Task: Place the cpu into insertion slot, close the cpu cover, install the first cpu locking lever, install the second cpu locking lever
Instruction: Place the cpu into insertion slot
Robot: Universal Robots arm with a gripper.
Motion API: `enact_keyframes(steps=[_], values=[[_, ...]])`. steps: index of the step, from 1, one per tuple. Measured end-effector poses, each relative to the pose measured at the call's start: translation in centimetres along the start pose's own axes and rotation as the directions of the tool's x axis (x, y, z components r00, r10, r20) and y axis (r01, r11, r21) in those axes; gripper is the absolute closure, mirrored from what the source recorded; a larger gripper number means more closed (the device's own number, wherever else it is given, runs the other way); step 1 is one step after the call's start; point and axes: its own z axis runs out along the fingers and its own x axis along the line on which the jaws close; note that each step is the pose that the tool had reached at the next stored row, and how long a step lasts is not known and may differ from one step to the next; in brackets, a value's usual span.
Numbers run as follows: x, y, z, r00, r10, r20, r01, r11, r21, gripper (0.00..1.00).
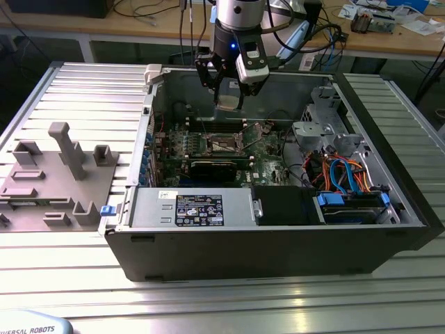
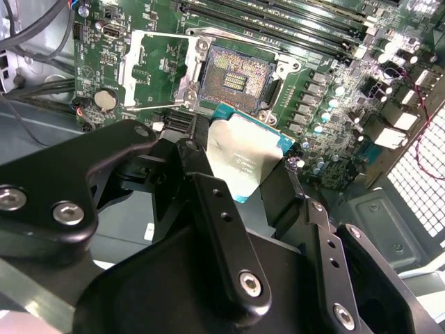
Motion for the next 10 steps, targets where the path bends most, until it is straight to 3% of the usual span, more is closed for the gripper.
enact_keyframes(steps=[10], values=[[0.00,0.00,0.02,1.0000,0.007,0.0006,-0.007,1.0000,-0.0001,0.46]])
